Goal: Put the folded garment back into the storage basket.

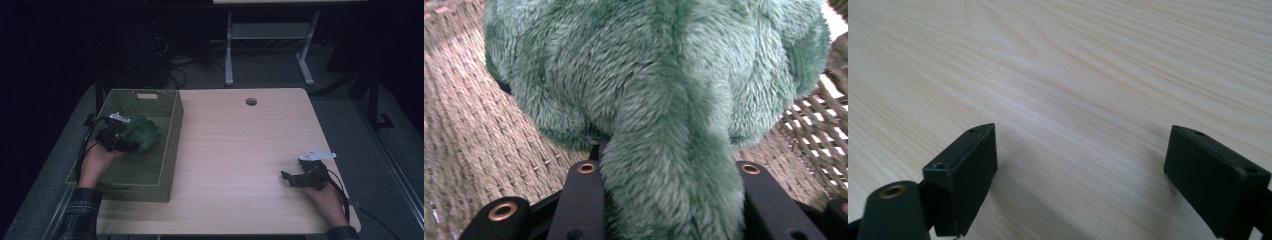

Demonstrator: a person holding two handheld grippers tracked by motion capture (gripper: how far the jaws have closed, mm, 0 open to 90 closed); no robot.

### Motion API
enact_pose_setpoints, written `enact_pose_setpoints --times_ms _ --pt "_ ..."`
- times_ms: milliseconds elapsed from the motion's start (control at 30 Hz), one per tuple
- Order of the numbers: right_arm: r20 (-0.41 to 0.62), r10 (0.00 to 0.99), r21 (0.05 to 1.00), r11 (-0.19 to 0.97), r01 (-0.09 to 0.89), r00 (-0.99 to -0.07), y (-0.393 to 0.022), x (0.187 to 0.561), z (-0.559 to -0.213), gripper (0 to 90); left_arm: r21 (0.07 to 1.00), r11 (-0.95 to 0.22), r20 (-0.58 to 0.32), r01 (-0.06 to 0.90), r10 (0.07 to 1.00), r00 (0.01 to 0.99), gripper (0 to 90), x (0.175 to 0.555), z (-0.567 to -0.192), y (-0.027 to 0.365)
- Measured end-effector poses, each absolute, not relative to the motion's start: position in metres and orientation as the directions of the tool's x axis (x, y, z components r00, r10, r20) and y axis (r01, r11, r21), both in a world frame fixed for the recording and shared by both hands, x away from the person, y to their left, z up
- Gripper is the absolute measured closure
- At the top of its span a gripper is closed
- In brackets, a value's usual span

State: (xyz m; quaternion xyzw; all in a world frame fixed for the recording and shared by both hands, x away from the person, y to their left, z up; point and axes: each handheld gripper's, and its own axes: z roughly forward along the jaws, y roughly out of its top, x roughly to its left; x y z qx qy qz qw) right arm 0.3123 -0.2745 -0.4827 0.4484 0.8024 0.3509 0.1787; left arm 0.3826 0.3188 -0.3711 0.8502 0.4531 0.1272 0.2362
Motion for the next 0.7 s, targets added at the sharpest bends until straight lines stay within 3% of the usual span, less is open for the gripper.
enact_pose_setpoints --times_ms 700 --pt "0.029 0.845 0.723 0.351 0.595 -0.534 -0.274 0.312 -0.483 13.3 0.469 -0.476 -0.021 0.744 0.836 0.548 62.7 0.389 -0.403 0.322"
